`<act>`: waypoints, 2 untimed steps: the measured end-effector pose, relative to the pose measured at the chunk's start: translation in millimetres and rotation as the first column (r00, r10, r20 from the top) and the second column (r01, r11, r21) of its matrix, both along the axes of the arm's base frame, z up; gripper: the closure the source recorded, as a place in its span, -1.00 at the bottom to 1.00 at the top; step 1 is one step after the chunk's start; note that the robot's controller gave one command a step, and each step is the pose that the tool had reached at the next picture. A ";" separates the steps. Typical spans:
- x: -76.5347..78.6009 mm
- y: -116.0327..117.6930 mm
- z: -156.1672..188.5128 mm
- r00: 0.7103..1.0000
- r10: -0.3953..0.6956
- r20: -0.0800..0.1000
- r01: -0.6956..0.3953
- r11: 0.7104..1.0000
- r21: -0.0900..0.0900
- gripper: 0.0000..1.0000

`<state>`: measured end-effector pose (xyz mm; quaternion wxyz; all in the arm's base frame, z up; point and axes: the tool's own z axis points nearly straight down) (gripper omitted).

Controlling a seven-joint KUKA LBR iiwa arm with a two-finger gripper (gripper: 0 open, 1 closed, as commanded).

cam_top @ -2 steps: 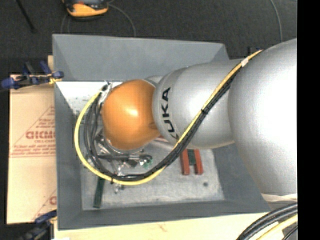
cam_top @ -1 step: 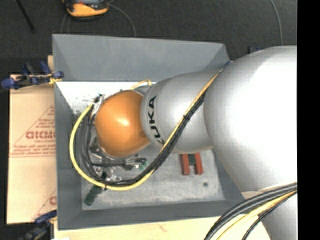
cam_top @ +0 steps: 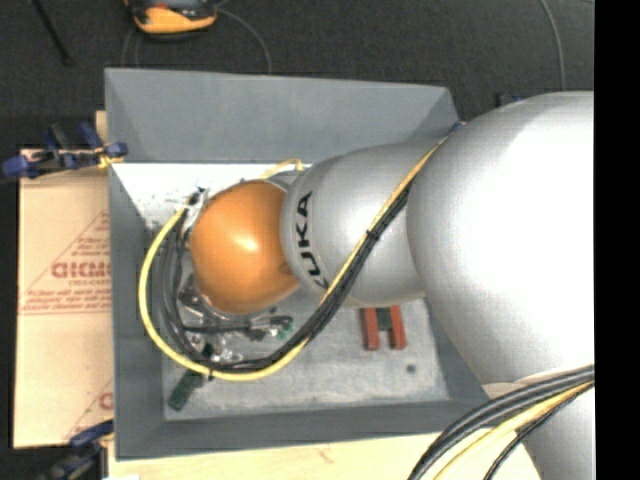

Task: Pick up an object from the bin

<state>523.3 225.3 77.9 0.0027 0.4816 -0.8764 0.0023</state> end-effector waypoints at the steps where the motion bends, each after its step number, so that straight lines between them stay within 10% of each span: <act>1: -1.2 -4.8 28.5 1.000 -0.005 0.001 0.005 1.000 0.007 1.00; 2: 12.4 2.7 61.3 1.000 -0.019 0.006 0.019 1.000 0.009 1.00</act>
Offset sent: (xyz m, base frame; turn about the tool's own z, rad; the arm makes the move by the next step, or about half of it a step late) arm 0.0111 0.0037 0.0601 0.0170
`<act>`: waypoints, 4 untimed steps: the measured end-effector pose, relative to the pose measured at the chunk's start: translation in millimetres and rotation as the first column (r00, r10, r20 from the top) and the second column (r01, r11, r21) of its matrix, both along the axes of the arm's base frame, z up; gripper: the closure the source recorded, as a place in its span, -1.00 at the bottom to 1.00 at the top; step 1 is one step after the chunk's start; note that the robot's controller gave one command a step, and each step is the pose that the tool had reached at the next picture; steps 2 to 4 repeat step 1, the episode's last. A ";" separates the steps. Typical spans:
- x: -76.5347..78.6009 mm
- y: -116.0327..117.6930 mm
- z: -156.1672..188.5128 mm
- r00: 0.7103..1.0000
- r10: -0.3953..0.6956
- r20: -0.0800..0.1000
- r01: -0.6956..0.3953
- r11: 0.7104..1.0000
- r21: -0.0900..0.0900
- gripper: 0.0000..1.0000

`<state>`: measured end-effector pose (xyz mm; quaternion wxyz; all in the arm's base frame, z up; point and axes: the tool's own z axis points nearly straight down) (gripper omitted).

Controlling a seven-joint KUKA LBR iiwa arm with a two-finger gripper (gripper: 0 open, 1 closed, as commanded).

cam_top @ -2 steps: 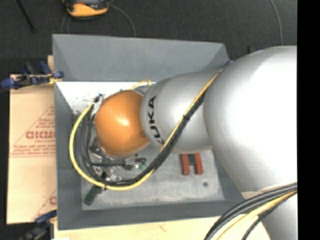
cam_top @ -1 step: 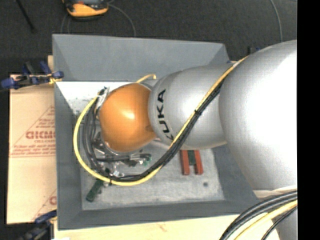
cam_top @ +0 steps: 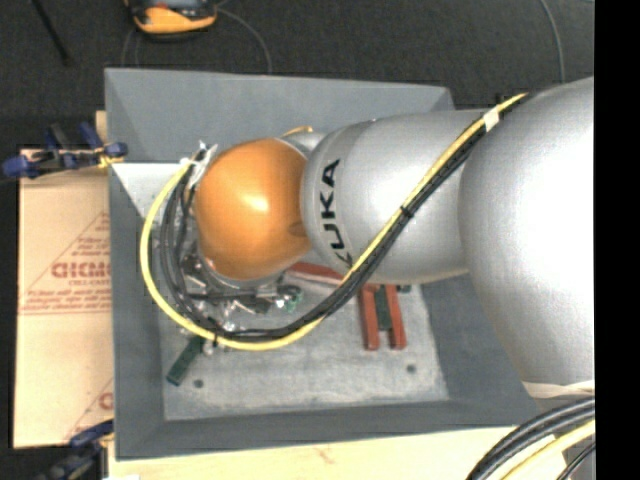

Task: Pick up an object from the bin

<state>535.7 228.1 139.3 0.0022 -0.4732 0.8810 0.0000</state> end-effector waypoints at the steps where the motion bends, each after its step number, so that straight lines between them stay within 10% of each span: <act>1: -1.6 2.6 82.7 0.999 -0.037 -0.001 0.037 0.999 0.001 1.00; 4: -1.6 2.6 82.7 0.999 -0.037 -0.001 0.037 0.999 0.001 1.00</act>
Offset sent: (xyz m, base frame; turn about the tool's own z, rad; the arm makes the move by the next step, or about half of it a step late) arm 0.0000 0.0000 0.0000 0.0000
